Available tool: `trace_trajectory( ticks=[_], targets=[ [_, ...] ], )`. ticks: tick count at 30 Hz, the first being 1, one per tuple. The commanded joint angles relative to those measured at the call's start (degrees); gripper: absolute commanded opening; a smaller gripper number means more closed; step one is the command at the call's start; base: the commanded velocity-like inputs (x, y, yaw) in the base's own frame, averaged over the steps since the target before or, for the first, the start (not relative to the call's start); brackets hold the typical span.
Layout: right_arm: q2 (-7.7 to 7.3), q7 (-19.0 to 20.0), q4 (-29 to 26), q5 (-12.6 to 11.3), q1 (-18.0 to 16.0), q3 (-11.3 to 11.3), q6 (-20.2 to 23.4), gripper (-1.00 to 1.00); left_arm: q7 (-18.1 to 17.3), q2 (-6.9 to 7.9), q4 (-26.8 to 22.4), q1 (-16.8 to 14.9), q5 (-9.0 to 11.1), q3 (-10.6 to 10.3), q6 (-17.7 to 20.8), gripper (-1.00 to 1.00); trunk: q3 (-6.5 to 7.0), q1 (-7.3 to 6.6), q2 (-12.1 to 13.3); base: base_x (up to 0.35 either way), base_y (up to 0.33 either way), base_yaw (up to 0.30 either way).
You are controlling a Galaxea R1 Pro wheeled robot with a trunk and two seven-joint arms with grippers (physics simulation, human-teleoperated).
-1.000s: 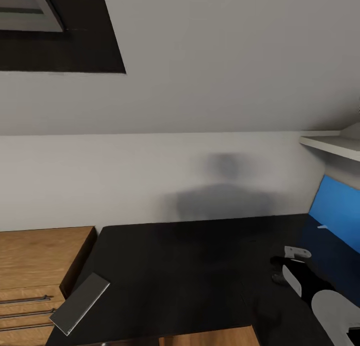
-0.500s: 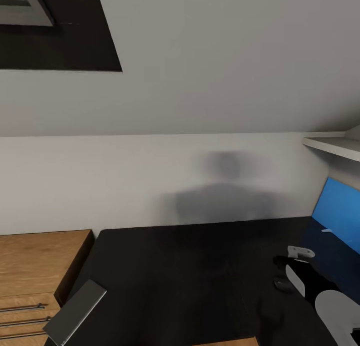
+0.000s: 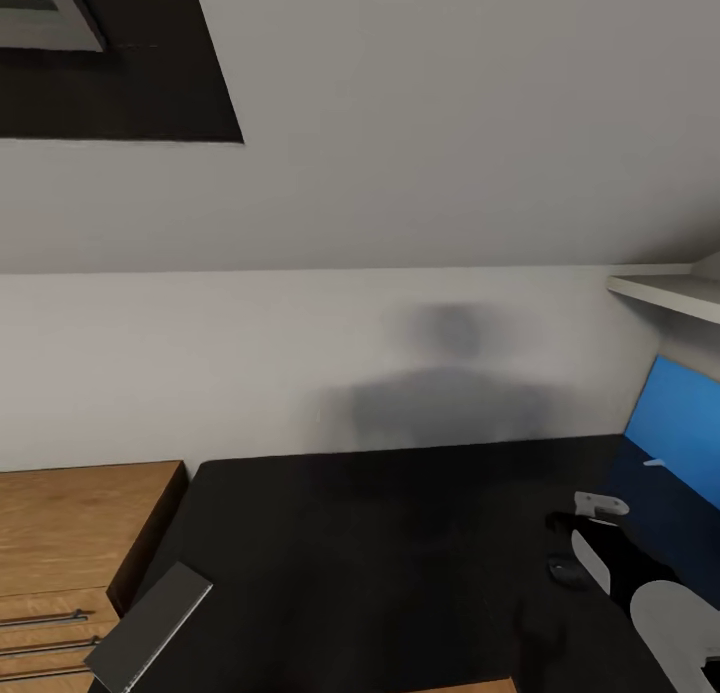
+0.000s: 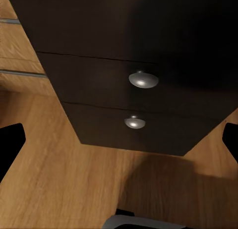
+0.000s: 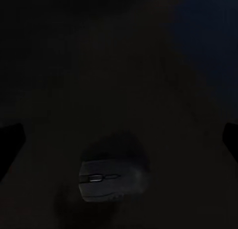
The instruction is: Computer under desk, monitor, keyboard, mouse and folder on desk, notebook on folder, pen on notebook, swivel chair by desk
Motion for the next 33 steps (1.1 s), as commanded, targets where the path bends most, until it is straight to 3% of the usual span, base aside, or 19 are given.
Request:
trace_trajectory(
  ticks=[1,23,24,33],
  targets=[
    [-0.06,-0.4,-0.1,-0.5,0.0,0.5,0.3,1.0,-0.5,0.03,-0.1,0.0,0.6,-0.1,0.0,1.0,-0.1,0.03,-0.1,0.173,0.0,0.0],
    [-0.07,-0.4,0.0,-0.5,0.0,0.5,0.3,1.0,-0.5,0.09,-0.1,0.0,0.6,-0.1,0.0,1.0,-0.1,0.03,-0.1,0.127,0.0,0.0],
    [-0.14,-0.4,0.0,-0.5,0.0,0.4,0.3,1.0,-0.5,0.6,-0.1,0.0,0.6,-0.1,0.0,1.0,-0.1,0.03,-0.1,0.006,0.0,0.0],
    [-0.03,-0.4,4.6,-0.4,0.0,0.5,-1.6,1.0,-0.5,1.02,-0.1,0.0,0.6,0.0,4.0,1.0,-0.1,0.03,-0.1,0.001,0.0,0.0]
  ],
)
